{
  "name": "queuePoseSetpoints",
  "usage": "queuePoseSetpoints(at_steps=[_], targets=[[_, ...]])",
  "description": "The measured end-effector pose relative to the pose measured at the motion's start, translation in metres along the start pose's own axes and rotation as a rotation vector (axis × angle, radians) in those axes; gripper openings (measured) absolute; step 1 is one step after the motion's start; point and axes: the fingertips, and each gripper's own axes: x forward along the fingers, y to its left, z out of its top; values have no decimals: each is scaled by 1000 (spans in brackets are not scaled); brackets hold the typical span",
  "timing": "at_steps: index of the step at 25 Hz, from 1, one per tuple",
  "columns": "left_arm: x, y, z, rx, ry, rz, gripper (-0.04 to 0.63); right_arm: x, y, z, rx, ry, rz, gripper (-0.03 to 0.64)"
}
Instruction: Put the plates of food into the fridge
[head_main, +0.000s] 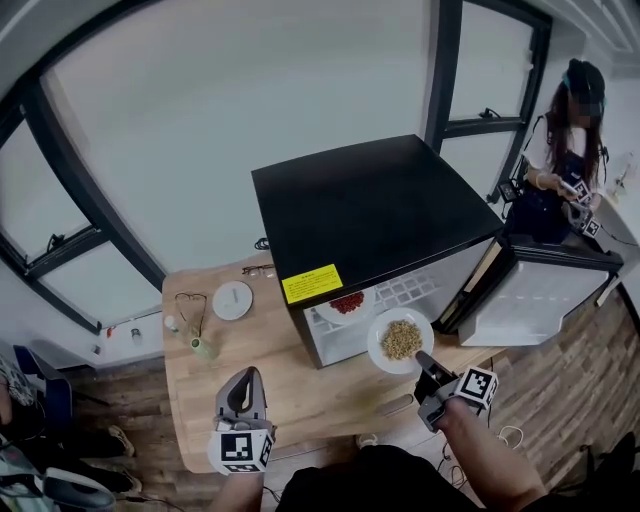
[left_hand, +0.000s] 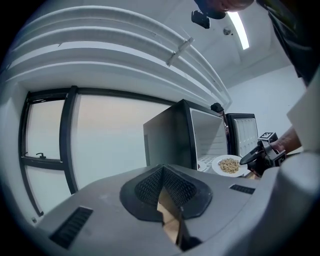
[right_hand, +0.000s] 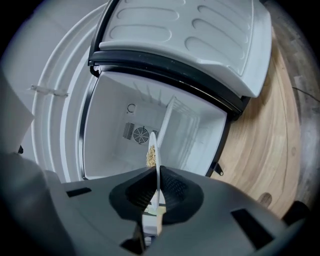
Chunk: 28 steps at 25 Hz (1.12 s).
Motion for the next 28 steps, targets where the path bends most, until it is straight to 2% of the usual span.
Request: queuePoseSetpoints(at_steps=[4,10,14,19,28], targets=[[12,-8,5,1,-2,17,3,6,13,24,-27,-3,38,31],[21,-11,12,3,-11,64,3,13,19,54,-72,-7,-10,31],[23,-3,18,5,-7,99,3,23,23,64,-60,-11,-3,32],[28,-6,17,19,8,95,3,32,17,84,-60,-72,-61,32],[34,1,8,23,54,108,3,64,15,107,-54,-115,-77,32]])
